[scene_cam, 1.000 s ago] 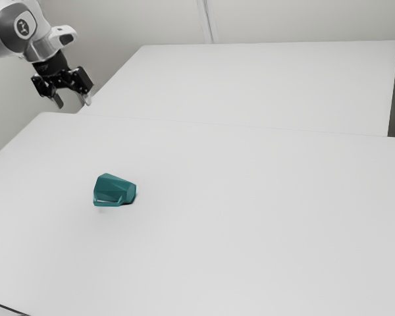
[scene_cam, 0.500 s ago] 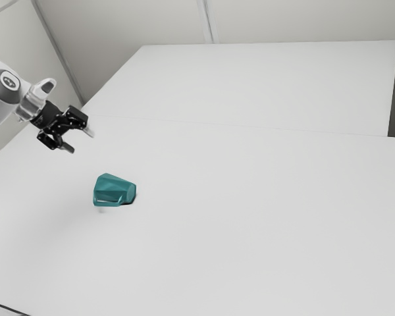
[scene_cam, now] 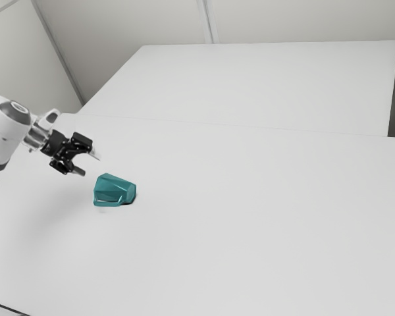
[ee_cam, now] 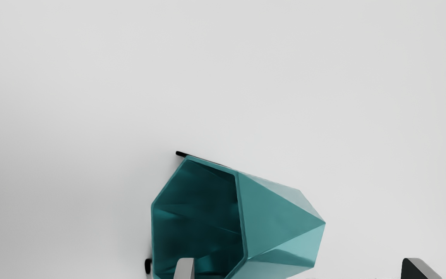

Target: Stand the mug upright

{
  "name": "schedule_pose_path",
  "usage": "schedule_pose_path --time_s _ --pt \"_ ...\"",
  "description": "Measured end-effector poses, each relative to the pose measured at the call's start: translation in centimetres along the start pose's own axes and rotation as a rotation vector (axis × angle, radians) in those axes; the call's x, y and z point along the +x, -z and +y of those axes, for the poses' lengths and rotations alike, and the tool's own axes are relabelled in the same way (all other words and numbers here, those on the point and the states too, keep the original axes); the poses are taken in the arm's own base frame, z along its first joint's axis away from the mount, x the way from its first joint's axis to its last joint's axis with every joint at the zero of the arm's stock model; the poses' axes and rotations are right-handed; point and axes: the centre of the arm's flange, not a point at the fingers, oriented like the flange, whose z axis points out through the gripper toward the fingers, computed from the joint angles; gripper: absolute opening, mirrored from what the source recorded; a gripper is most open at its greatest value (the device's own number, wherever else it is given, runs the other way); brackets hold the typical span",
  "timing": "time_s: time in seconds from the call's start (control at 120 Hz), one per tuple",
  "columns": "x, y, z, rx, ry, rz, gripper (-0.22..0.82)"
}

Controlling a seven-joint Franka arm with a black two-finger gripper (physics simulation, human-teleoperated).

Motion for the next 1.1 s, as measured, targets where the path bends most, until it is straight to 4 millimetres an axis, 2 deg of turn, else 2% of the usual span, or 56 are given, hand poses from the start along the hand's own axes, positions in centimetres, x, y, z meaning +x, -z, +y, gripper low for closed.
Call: schedule_pose_path --time_s 0.2,0.367,0.608,0.775,0.958,1.1 --pt "-0.5 -1.5 -3.0 -0.032 -0.036 -0.051 0.58" --pt "-0.7 -3.0 -4.4 -0.062 -0.078 -0.079 0.58" --pt "-0.5 -3.6 -4.0 -0.127 -0.142 -0.054 0.58" --pt "-0.3 -5.3 -3.8 -0.162 -0.167 -0.052 0.58" --pt "-0.2 -6.2 -2.5 -0.182 -0.214 -0.058 0.57" --pt "-0.7 -6.6 -2.5 -0.193 -0.228 -0.064 0.56"
